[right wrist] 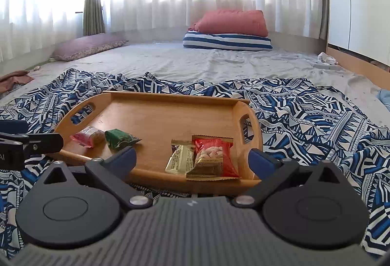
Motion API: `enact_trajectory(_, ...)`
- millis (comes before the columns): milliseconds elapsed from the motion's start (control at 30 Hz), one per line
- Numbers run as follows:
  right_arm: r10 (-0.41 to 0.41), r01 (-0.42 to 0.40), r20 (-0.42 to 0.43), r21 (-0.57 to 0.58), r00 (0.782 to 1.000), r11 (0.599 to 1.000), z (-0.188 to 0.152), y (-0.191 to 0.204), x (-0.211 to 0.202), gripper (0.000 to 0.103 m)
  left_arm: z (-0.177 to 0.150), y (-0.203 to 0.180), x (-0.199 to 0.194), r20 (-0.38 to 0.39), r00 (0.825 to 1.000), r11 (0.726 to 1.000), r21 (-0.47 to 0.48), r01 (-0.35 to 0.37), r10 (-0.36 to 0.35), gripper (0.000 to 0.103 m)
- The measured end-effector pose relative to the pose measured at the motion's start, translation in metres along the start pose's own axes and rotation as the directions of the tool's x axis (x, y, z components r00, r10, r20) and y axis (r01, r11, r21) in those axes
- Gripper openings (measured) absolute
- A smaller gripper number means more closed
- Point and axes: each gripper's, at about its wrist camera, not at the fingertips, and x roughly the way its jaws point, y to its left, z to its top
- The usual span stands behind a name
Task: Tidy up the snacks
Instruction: 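Place the pink packet and red nut bag on the tray, open both tools, then grasp the red Biscoff pack with the left tool while the right tool grasps the red wafer pack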
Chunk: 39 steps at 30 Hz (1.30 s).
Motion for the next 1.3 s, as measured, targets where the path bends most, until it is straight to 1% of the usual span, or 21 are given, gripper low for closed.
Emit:
enact_trajectory(233,-0.019,0.019,0.028,-0.017,0.999,1.000,-0.024,0.011,-0.034,0.103,-0.029,0.007,-0.028,-0.023,1.000,1.000,-0.022,-0.015,0.014,0.098)
enact_trajectory(333,-0.027,0.028,0.034,-0.006,0.999,1.000,-0.037,0.013,-0.047,0.103,-0.042,0.008,-0.036,-0.017,1.000,1.000,-0.005,-0.015,0.015,0.098)
enact_trajectory(433,-0.060,0.060,0.044,-0.008,0.997,0.998,-0.051,0.016,-0.059,0.103,-0.051,0.010,-0.040,-0.017,1.000,1.000,0.005,-0.018,0.019,0.098)
enact_trajectory(567,-0.077,0.076,0.040,0.010,0.996,0.997,-0.068,0.020,-0.073,0.103,-0.064,0.006,-0.042,-0.026,0.999,0.998,0.055,-0.027,0.029,0.098)
enact_trajectory(633,-0.087,0.086,0.035,0.007,0.996,0.996,-0.075,0.022,-0.079,0.103,-0.071,0.004,-0.042,-0.031,0.999,0.997,0.076,-0.030,0.033,0.090)
enact_trajectory(700,-0.104,0.105,0.034,-0.006,0.994,0.994,-0.081,0.024,-0.083,0.103,-0.078,0.002,-0.042,-0.040,0.998,0.995,0.090,-0.042,0.045,0.076)
enact_trajectory(733,-0.116,0.117,0.032,-0.010,0.993,0.993,-0.084,0.025,-0.086,0.103,-0.080,0.001,-0.041,-0.050,0.997,0.994,0.095,-0.046,0.051,0.072)
enact_trajectory(800,-0.136,0.137,0.028,-0.007,0.990,0.991,-0.088,0.025,-0.090,0.103,-0.084,0.000,-0.039,-0.068,0.996,0.995,0.092,-0.042,0.049,0.062)
enact_trajectory(867,-0.145,0.145,0.022,0.008,0.989,0.989,-0.091,0.025,-0.093,0.103,-0.085,0.000,-0.039,-0.075,0.997,0.997,0.075,-0.028,0.033,0.057)
enact_trajectory(1033,-0.142,0.141,0.012,0.036,0.990,0.989,-0.099,0.026,-0.103,0.103,-0.078,-0.002,-0.037,-0.061,0.998,0.998,0.054,-0.011,0.014,0.056)
enact_trajectory(1100,-0.143,0.143,0.012,0.039,0.990,0.989,-0.102,0.027,-0.105,0.103,-0.076,-0.005,-0.032,-0.070,0.997,0.998,0.055,-0.021,0.025,0.055)
enact_trajectory(1200,-0.141,0.141,0.004,0.044,0.990,0.989,-0.105,0.031,-0.108,0.103,-0.073,-0.008,-0.024,-0.063,0.997,0.998,0.047,-0.036,0.039,0.054)
enact_trajectory(1300,-0.136,0.136,-0.005,0.043,0.991,0.990,-0.110,0.035,-0.110,0.103,-0.070,-0.009,-0.014,-0.086,0.996,0.999,0.031,-0.020,0.022,0.053)
